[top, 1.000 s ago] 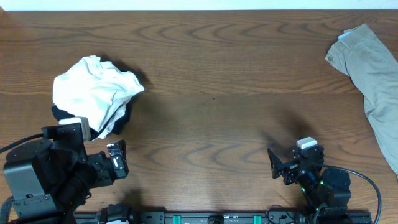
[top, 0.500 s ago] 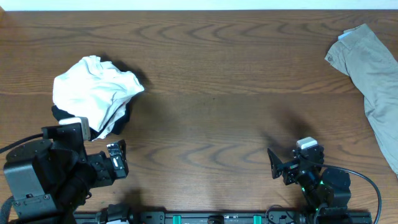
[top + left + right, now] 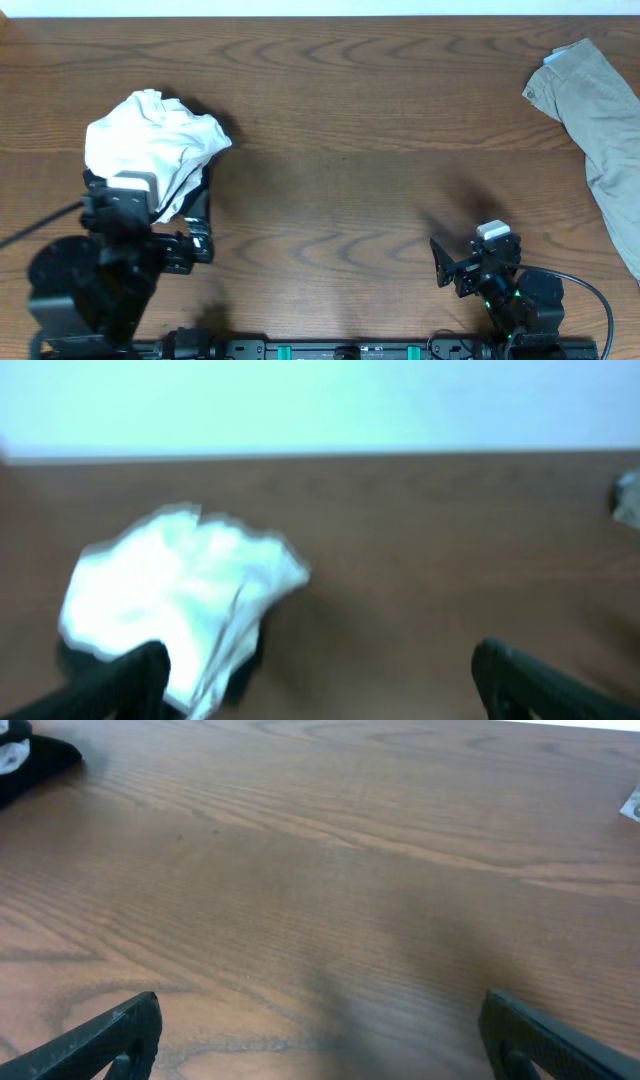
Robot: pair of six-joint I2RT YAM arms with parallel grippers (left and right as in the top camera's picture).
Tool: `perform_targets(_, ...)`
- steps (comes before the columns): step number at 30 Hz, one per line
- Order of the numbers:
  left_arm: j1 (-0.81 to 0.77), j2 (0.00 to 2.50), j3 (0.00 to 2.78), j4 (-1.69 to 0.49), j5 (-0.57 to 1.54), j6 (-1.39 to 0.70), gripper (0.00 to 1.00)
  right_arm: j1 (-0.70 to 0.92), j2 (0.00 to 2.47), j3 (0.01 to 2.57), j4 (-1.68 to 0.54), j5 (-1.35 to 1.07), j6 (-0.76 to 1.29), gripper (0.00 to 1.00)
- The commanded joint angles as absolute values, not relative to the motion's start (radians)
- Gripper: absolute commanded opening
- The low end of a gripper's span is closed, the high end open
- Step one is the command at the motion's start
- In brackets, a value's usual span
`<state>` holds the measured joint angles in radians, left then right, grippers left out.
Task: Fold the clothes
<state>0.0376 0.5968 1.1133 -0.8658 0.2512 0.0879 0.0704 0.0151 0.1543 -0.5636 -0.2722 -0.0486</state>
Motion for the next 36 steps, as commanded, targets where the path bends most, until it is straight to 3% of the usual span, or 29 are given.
perform_targets(1,0.033,0.492,0.929,-0.756,0.340,0.191,0.98,0.065,0.006,0.152,-0.565,-0.278,-0.057,0.99)
perform_targets(6,0.033,0.314,0.678,-0.643,0.340,0.190,0.98,0.065,0.006,0.152,-0.565,-0.278,-0.057,0.99)
perform_targets(17,0.034,-0.001,0.388,-0.636,0.339,0.164,0.98,0.065,0.006,0.152,-0.565,-0.278,-0.057,0.99)
perform_targets(36,0.033,0.003,0.154,-0.567,0.340,0.088,0.98,0.065,0.006,0.152,-0.565,-0.278,-0.057,0.99)
